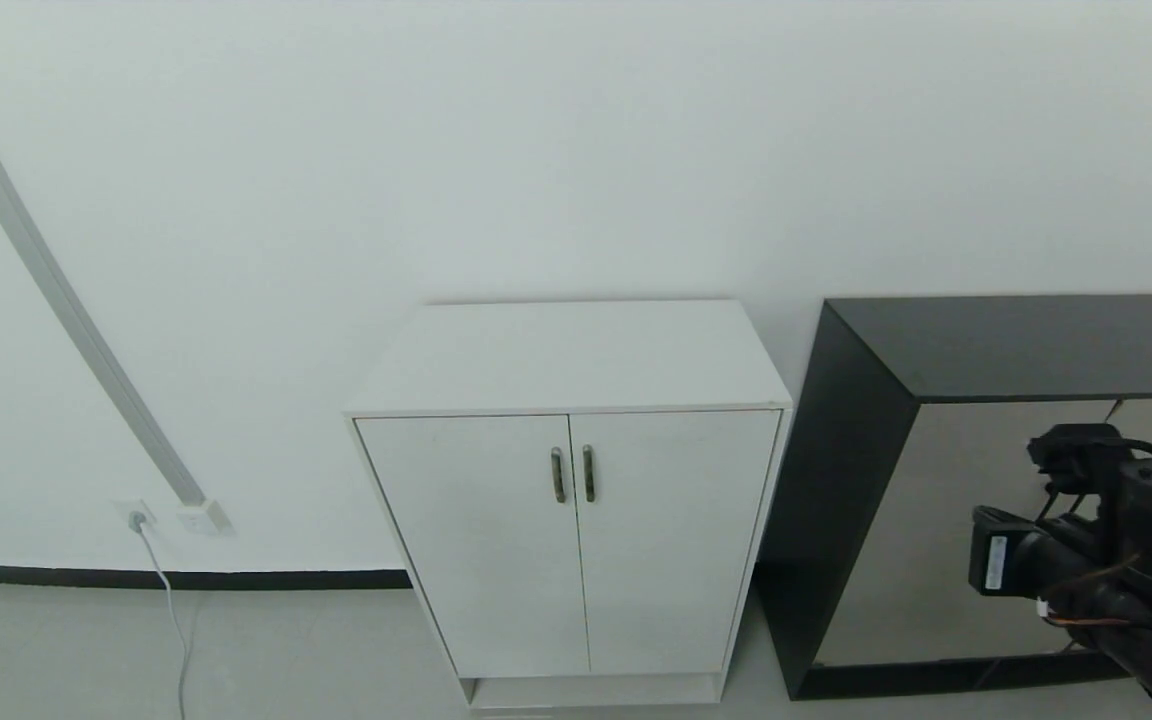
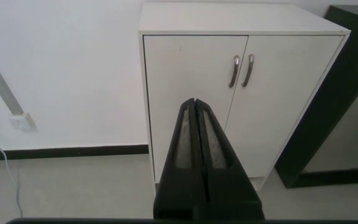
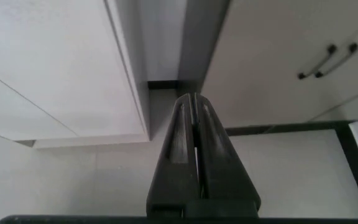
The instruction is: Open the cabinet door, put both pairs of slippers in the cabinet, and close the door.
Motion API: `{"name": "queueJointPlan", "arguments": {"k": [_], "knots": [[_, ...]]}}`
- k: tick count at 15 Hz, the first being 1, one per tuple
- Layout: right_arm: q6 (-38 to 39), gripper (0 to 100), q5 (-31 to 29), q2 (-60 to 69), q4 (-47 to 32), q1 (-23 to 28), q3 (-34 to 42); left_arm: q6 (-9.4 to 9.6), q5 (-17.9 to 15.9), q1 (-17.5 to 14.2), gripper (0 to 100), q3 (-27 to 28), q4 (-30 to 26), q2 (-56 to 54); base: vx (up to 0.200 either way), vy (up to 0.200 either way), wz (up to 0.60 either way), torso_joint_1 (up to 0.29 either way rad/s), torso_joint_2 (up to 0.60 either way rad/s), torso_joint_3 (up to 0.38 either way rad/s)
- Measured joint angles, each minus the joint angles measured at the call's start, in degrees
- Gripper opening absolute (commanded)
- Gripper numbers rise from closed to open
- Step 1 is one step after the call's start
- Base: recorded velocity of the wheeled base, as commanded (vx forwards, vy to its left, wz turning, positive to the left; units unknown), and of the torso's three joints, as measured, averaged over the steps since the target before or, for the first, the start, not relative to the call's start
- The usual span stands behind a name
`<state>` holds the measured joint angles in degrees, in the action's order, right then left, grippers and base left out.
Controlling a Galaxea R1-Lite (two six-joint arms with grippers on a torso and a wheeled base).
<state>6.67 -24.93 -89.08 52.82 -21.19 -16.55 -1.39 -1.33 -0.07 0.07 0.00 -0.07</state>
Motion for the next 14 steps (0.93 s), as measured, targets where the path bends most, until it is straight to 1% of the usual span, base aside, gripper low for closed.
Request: {"name": "queueJointPlan", "arguments": {"k": [5,7,9,14], "knots": [[-0.13,0,0.33,15.04,-0.6,3.25,10.47,0.0,0.0,0.0,0,0.02,0.0,0.0,0.0,0.0,0.0,0.0,0.0,0.0],[-0.21,0,0.44,21.27,-3.8,3.72,12.95,0.0,0.0,0.0,0,0.02,0.0,0.0,0.0,0.0,0.0,0.0,0.0,0.0],[-0.51,0,1.45,27.92,-10.84,3.8,13.78,0.0,0.0,0.0,0,0.02,0.0,0.0,0.0,0.0,0.0,0.0,0.0,0.0],[-4.43,0,9.69,45.36,-33.45,3.72,13.17,0.0,0.02,0.0,0,0.02,0.0,0.0,0.0,0.0,0.0,0.0,0.0,0.0]]}}
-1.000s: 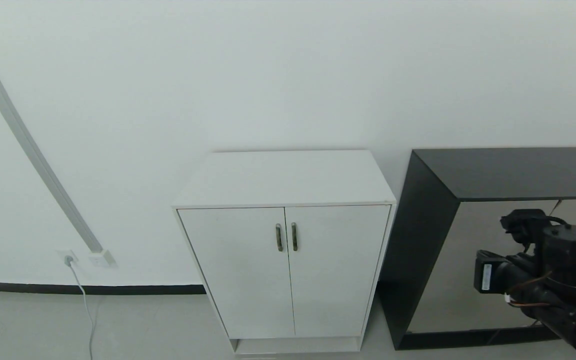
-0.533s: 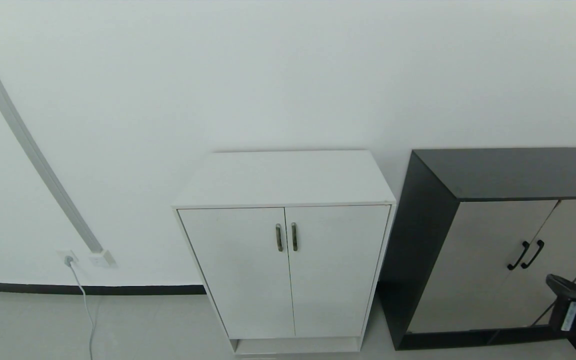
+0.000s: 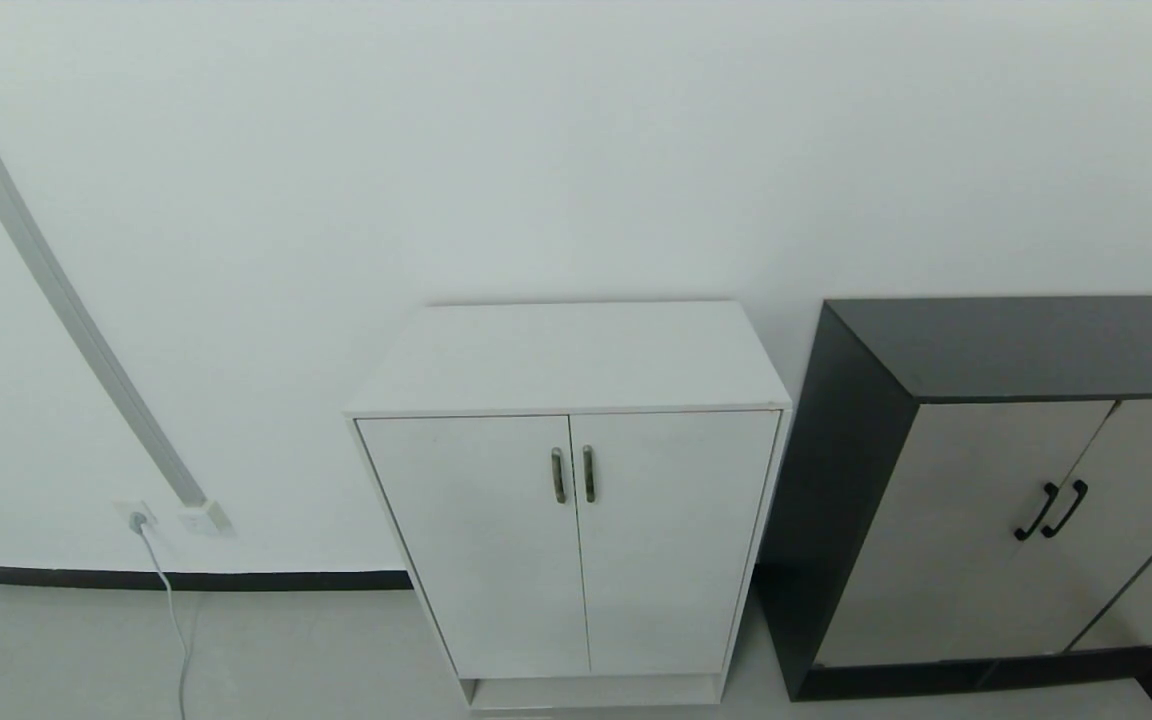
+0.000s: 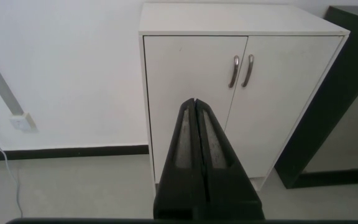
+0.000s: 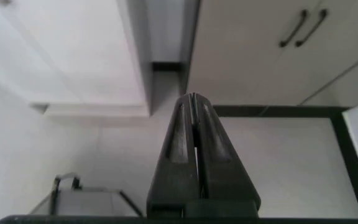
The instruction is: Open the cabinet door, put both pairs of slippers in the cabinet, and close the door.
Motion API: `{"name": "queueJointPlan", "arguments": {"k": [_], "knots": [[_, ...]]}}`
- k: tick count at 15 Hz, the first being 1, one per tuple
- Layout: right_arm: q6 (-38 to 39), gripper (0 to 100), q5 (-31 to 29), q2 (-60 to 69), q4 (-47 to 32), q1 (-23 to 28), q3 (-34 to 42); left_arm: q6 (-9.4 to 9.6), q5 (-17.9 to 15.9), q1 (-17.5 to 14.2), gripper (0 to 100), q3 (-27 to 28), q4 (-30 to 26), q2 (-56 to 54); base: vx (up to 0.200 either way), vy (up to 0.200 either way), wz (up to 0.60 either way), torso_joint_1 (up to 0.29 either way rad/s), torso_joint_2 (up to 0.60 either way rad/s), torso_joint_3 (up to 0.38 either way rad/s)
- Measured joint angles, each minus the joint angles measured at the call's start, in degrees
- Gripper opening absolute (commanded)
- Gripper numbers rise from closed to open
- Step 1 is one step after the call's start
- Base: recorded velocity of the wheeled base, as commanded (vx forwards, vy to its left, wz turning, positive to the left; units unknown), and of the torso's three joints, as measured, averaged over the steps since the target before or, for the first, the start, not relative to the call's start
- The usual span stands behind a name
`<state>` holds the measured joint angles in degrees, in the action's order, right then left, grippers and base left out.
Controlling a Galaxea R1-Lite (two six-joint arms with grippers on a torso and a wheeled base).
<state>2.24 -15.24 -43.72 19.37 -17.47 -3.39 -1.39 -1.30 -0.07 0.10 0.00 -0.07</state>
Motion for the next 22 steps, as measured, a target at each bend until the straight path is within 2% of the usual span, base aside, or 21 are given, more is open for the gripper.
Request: {"name": "queueJointPlan", "arguments": {"k": [2,3,13,16,20,22], "knots": [[-0.5,0,4.84,5.49,-7.36,-0.05,-0.85,0.0,-0.02,0.0,0,0.0,0.0,0.0,0.0,0.0,0.0,0.0,0.0,0.0],[-0.55,0,5.89,7.17,-8.57,-0.06,-0.94,0.0,-0.02,0.0,0,0.0,0.0,0.0,0.0,0.0,0.0,0.0,0.0,0.0],[-0.48,0,6.68,11.06,-11.11,-2.21,3.18,0.0,-0.02,0.0,0,0.0,0.0,0.0,0.0,0.0,0.0,0.0,0.0,0.0],[-0.11,0,10.0,13.85,-19.47,-2.65,3.18,0.0,-0.02,0.0,0,0.0,0.0,0.0,0.0,0.0,0.0,0.0,0.0,0.0],[-0.11,0,10.86,17.04,-19.24,-0.33,3.18,0.0,-0.02,0.0,0,0.01,0.0,0.0,0.0,0.0,0.0,0.0,0.0,0.0],[-0.2,0,10.86,18.27,-19.27,3.83,3.18,0.0,-0.02,0.0,0,0.01,0.0,0.0,0.0,0.0,0.0,0.0,0.0,0.0]]}}
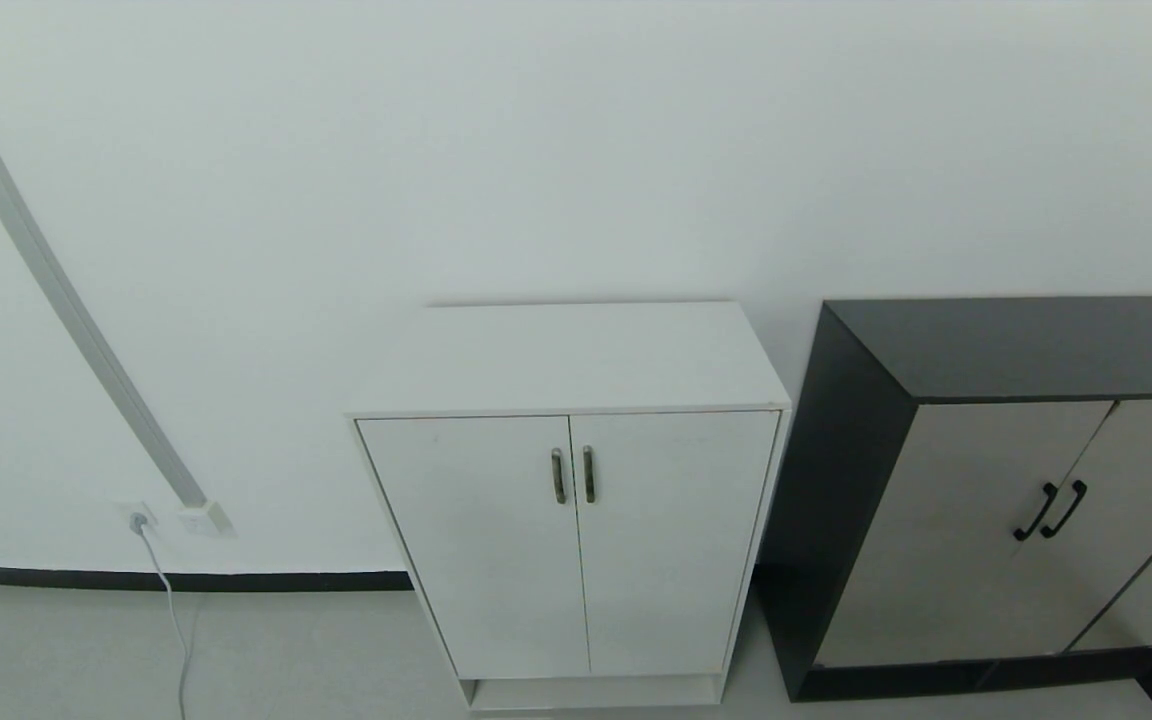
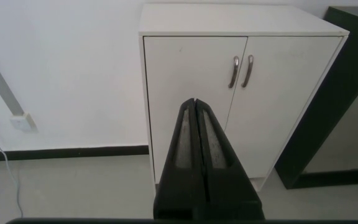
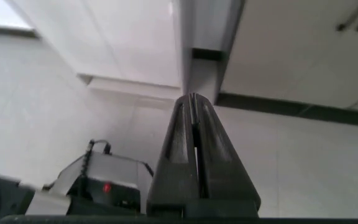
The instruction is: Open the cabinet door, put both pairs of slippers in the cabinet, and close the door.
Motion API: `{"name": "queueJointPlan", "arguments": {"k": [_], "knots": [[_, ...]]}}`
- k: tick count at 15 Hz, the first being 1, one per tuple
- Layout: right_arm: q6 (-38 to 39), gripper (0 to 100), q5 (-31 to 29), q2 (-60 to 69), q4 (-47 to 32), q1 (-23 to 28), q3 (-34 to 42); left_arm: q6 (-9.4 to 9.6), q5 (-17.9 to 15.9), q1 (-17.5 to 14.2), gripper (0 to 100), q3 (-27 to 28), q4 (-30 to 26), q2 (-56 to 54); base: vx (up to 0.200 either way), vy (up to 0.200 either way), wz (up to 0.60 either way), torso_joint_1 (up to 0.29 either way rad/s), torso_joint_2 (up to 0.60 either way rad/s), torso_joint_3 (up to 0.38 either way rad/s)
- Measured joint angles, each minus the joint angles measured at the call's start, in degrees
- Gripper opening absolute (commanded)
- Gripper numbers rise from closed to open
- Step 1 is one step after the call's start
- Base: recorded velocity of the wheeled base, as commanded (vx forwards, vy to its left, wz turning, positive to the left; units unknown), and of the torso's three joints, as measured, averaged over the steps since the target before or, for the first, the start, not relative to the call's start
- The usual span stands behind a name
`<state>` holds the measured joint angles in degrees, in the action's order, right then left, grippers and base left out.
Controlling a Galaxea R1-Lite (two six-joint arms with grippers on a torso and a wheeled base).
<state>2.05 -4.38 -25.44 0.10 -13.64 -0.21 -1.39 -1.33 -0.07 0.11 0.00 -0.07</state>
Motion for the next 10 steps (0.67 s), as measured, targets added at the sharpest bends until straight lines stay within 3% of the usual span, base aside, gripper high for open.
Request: {"name": "queueJointPlan", "arguments": {"k": [4,10], "knots": [[-0.09,0,-0.02,4.23,-0.02,10.58,0.0,0.0,0.0,0.0,0,-0.01,0.0,0.0,0.0,0.0,0.0,0.0,0.0,0.0],[-0.13,0,0.06,17.51,-0.02,13.31,0.05,0.0,0.1,0.0,0,-0.04,0.0,0.0,0.0,0.0,0.0,0.0,0.0,0.0]]}}
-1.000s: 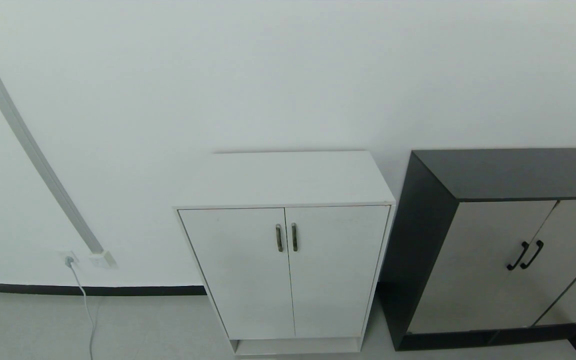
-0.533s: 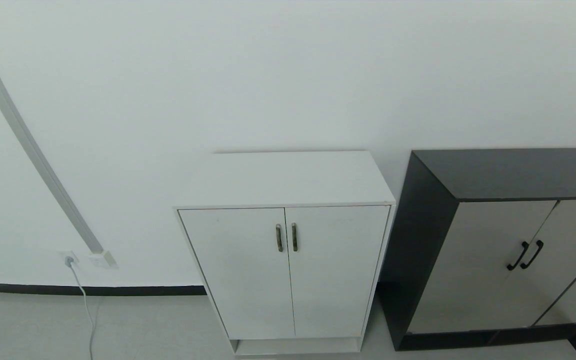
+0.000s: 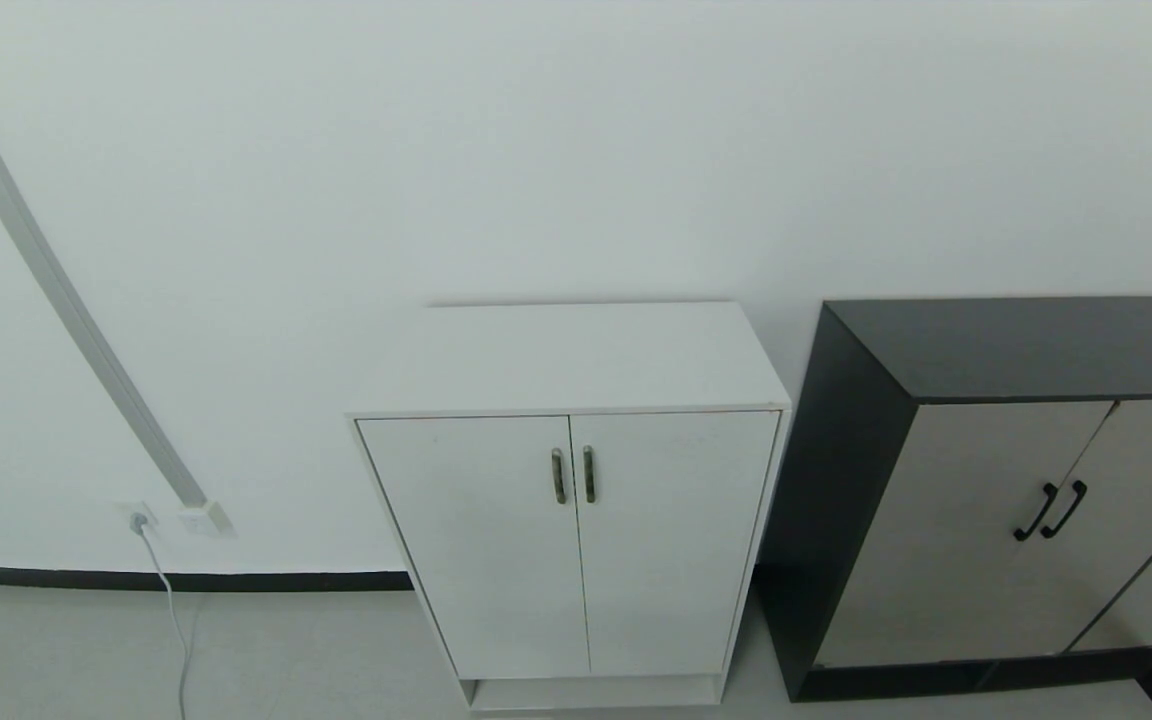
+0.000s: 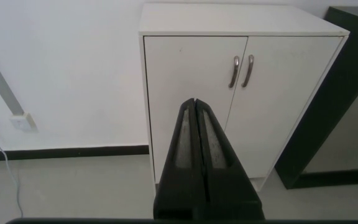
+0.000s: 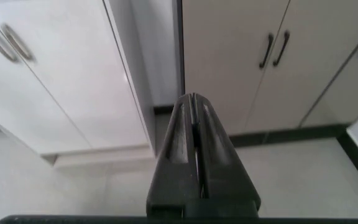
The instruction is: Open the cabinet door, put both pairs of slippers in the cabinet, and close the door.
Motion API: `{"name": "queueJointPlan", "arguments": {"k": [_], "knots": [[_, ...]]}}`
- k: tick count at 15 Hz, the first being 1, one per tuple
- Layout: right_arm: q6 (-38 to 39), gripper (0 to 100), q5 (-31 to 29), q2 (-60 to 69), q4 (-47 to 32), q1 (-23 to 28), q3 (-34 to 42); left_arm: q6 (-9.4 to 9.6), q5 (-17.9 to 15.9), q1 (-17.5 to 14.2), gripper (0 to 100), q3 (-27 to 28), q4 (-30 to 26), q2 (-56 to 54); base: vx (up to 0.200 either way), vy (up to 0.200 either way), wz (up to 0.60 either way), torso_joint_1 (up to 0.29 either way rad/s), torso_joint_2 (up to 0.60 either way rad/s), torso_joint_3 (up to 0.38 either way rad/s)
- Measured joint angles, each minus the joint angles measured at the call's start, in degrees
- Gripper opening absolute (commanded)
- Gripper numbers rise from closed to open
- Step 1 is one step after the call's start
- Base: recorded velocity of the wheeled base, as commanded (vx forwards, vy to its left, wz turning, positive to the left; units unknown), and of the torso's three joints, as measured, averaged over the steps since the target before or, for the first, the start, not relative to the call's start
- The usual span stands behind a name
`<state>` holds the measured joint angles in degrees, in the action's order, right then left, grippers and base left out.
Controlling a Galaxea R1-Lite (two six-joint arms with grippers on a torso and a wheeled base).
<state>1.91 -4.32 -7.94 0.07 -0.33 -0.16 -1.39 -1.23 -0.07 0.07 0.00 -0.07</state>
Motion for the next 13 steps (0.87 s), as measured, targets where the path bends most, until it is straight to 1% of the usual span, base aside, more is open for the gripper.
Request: {"name": "queueJointPlan", "arguments": {"k": [4,6,13], "knots": [[2.38,0,-0.15,6.4,0.35,0.22,0.13,0.0,-0.05,0.0,0,0.02,0.0,0.0,0.0,0.0,0.0,0.0,0.0,0.0],[2.95,0,-0.96,7.34,0.46,0.26,0.16,0.16,-0.22,0.0,0,0.02,0.0,0.0,0.0,0.0,0.0,0.0,0.0,0.0],[2.77,0,-0.88,8.03,0.46,0.33,0.16,0.27,-0.27,0.0,0,0.02,0.0,0.0,0.0,0.0,0.0,0.0,0.0,0.0]]}}
